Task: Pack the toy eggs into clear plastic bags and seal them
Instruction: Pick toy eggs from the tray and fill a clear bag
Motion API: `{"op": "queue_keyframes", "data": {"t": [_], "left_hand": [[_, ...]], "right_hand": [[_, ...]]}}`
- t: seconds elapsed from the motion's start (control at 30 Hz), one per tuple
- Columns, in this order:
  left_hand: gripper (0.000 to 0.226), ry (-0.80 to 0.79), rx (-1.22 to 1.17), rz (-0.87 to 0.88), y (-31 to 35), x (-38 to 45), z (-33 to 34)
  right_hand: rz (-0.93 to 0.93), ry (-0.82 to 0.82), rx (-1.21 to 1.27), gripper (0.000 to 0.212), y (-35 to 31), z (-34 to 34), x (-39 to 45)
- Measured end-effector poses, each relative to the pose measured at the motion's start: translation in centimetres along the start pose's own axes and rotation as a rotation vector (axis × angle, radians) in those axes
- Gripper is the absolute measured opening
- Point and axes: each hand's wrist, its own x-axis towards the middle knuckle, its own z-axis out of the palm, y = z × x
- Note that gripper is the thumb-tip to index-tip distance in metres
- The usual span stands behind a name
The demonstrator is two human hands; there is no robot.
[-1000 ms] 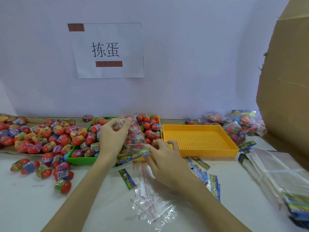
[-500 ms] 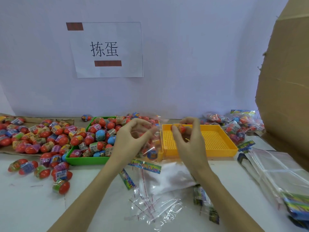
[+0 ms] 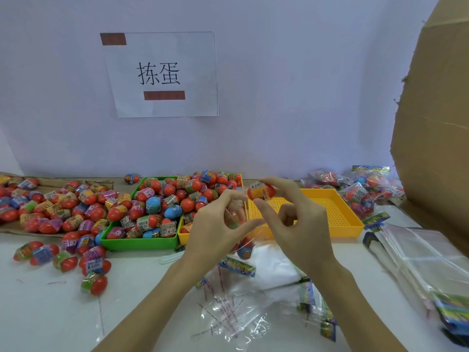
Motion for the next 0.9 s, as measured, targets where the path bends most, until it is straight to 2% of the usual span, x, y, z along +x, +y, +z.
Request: {"op": "queue_keyframes", "data": {"t": [0.13,0.27,0.4,0.77,0.9], "left_hand": [[0.048,-0.010,0.076,0.059,-0.3,0.0,0.0],[0.042,-0.054,0.136,0.076,-0.7,0.0,0.0],[0.052,-0.079,0.110,0.064,-0.9,0.0,0.1],[0.063,-0.117,0.026,0.047,-1.2,0.2,0.2],[0.067,-0.116,0.001,0.048,-1.5,0.2,0.2]], "right_hand": [[0.090,-0.153,-0.126,0.026,0.5,0.2,-0.2],[0.137,-0.299,-0.176,0.033,0.7,0.2,-0.4],[0.173,-0.367,-0.150,0.037,0.6,0.3,-0.4],[0.196,-0.221,-0.117,0.021,0.7,0.5,-0.3],[0.286,-0.086,-0.034,0.027,0.4,1.1,-0.4]]}}
